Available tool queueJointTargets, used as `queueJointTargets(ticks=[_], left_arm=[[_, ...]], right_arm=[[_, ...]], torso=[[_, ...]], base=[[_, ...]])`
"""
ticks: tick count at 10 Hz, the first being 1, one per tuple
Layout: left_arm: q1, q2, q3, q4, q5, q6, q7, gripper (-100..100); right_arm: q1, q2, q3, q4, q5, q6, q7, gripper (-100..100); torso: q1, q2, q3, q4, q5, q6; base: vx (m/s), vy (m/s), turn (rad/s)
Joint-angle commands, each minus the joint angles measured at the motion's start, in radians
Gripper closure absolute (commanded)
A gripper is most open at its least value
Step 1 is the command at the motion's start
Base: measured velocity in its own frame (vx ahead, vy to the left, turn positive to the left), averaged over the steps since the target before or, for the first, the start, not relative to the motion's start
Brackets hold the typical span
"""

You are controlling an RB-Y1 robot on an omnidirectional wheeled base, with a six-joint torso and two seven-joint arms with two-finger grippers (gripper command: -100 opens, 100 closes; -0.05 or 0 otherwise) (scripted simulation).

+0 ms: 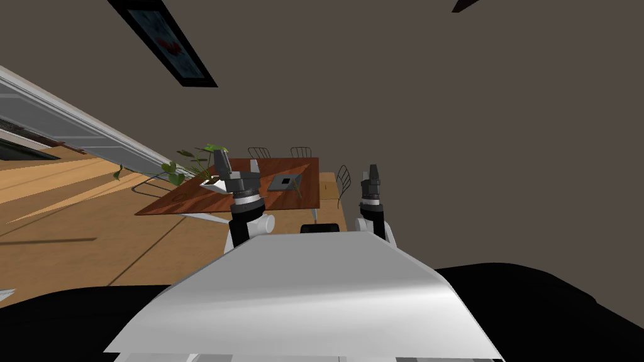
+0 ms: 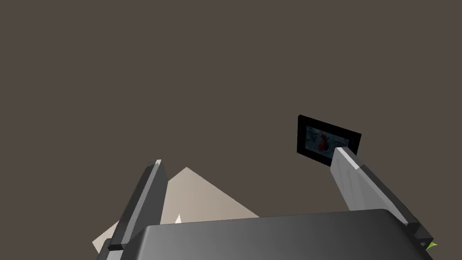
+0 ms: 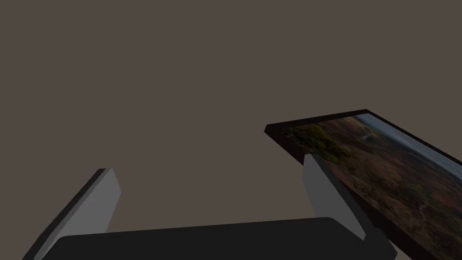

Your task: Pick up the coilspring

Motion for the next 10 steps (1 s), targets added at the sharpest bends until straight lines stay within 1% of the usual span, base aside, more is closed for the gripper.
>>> queueJointTargets(ticks=[1, 3, 6, 8, 10], left_arm=[[-0.001, 0.033, -0.001, 0.012, -0.001, -0.001, -0.007, -100], [-0.002, 0.079, -0.005, 0.041, -0.004, -0.005, -0.023, -100], [-0.004, 0.135, -0.016, 0.107, -0.009, -0.013, -0.061, -100], [-0.004, 0.159, -0.025, 0.161, -0.012, -0.020, -0.093, -100], [-0.003, 0.172, -0.035, 0.222, -0.015, -0.028, -0.128, -100]], right_arm=[[0.000, 0.000, 0.000, 0.000, 0.000, 0.000, 0.000, 0], [0.000, 0.000, 0.000, 0.000, 0.000, 0.000, 0.000, 0], [0.000, 0.000, 0.000, 0.000, 0.000, 0.000, 0.000, 0], [0.000, 0.000, 0.000, 0.000, 0.000, 0.000, 0.000, 0], [0.000, 0.000, 0.000, 0.000, 0.000, 0.000, 0.000, 0]], torso=[[0.000, 0.000, 0.000, 0.000, 0.000, 0.000], [0.003, 0.002, 0.001, 0.000, 0.001, 0.000], [0.005, 0.005, 0.003, 0.001, 0.001, 0.000], [0.008, 0.006, 0.003, 0.001, 0.002, 0.000], [0.010, 0.005, 0.003, 0.001, 0.002, 0.000]], base=[[-0.013, 0.020, -0.008], [-0.033, 0.052, -0.024], [-0.071, 0.080, -0.034], [-0.085, 0.117, -0.041], [-0.088, 0.137, -0.048]])
